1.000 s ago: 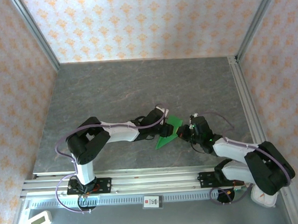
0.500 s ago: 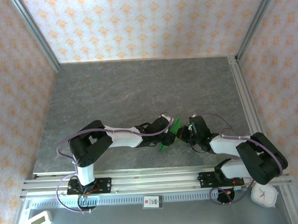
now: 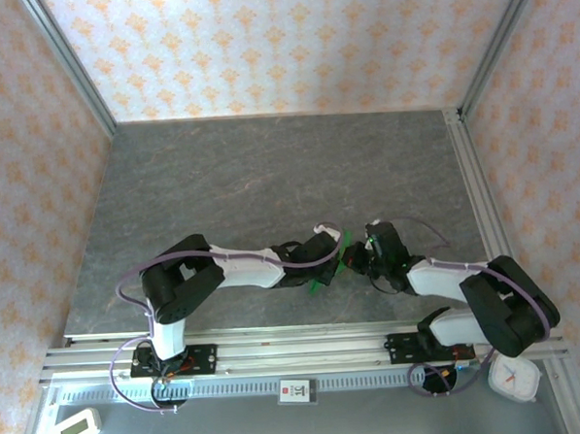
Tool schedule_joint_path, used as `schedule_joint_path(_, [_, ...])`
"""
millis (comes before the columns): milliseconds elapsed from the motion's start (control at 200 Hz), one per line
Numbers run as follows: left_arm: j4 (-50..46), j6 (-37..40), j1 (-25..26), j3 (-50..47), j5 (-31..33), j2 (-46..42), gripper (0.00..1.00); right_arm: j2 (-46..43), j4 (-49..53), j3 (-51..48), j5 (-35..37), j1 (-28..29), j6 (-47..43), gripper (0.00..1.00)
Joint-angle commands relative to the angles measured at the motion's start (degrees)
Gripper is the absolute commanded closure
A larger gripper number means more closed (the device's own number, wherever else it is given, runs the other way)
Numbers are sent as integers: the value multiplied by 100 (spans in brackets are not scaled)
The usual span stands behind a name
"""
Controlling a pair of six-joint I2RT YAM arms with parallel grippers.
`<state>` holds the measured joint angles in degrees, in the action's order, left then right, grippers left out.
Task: Fold a paper plane with a square sheet of paper (pick it up from the middle)
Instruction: Move the paper plane to the center of the table.
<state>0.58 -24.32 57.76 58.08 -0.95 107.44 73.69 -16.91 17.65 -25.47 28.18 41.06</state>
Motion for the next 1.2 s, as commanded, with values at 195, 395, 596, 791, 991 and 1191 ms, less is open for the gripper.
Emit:
schedule_joint_path(195, [-1081,26,-801,266,1597,-145,100,-1070,595,361,-46,8,-104,100])
schedule_joint_path(395, [-1413,303,-1413,445,2213,-7,100,-1199,-37,-169,-267,226,375,100])
schedule_joint_path(596, [-1397,375,-1481,412,2321,147,100,-1249,-247,-262,-64,695,653,100])
schedule_joint_path(791, [-1269,349,-1485,218,2261,352,87,-1185,-243,-201,-32,743,625,100])
schedule_joint_path(991, [-1196,369,-1487,107,2142,461,72,-1100,-239,-157,-24,741,589,100])
schedule_joint_path(1191, [-1148,358,-1480,55,2081,519,57,-1039,-256,-156,-12,742,584,100])
